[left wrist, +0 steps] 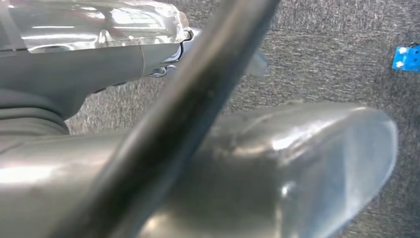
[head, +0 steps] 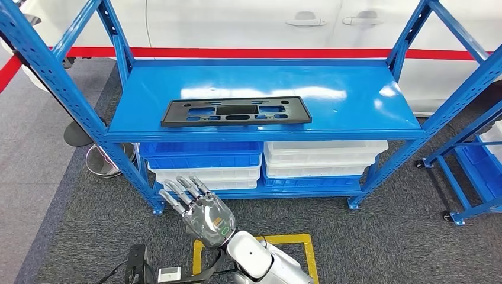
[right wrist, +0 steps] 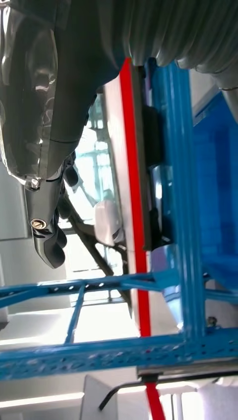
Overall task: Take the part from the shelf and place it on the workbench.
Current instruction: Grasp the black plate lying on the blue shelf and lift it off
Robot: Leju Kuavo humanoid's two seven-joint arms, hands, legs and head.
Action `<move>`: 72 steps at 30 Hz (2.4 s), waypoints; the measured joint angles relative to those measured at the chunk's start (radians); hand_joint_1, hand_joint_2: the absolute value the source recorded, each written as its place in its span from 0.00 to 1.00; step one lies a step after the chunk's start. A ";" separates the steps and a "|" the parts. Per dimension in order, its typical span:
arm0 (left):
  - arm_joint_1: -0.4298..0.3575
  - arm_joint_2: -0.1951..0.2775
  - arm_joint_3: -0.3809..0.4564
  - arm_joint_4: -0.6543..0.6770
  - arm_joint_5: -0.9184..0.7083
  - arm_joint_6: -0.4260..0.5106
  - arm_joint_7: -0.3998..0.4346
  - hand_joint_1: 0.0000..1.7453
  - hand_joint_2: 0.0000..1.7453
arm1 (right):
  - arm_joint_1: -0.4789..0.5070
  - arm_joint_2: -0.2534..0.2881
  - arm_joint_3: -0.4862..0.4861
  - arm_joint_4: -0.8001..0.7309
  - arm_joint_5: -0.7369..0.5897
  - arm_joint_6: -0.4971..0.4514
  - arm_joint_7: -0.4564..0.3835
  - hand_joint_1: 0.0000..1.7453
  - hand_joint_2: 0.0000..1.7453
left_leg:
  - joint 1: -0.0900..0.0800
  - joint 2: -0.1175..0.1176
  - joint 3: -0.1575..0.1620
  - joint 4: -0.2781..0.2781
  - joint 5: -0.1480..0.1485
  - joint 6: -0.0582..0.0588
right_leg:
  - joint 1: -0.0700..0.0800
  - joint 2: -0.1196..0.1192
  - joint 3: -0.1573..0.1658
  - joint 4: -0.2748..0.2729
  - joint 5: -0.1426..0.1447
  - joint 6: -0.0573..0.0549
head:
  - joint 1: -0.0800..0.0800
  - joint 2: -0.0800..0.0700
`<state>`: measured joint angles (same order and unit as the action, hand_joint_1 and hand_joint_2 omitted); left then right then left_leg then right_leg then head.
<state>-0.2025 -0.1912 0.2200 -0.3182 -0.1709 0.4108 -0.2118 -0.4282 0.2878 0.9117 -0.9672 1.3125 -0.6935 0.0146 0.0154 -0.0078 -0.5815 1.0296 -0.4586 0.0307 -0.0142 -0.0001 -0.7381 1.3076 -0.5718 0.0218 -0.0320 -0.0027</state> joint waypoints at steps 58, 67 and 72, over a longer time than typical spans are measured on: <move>-0.037 0.090 -0.071 0.013 -0.242 -0.106 0.183 0.00 0.00 | -0.166 -0.016 -0.205 0.174 0.068 0.100 0.121 0.00 1.00 | 0.011 0.003 -0.025 -0.001 0.027 -0.019 | 0.010 0.004 0.141 -0.252 0.084 -0.013 | 0.000 0.000; -0.043 0.092 -0.070 0.013 -0.255 -0.114 0.188 0.00 0.00 | -0.177 -0.012 -0.214 0.270 0.069 0.102 0.125 0.00 1.00 | 0.007 -0.001 0.005 -0.002 0.000 -0.017 | 0.005 0.003 0.050 -0.193 0.148 -0.016 | 0.000 0.000; -0.046 0.093 -0.067 0.013 -0.263 -0.117 0.192 0.00 0.00 | -0.185 -0.005 -0.228 0.298 0.051 0.099 0.119 0.00 1.00 | 0.006 0.000 0.017 -0.008 -0.016 -0.047 | 0.011 0.007 0.094 -0.286 0.160 -0.035 | 0.000 0.000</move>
<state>-0.2483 -0.0981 0.1532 -0.3052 -0.4335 0.2935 -0.0202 -0.6133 0.2827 0.6835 -0.6688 1.3635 -0.5950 0.1333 0.0212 -0.0076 -0.5641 1.0217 -0.4750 -0.0162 -0.0029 0.0066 -0.6440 1.0213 -0.4115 -0.0129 -0.0321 -0.0027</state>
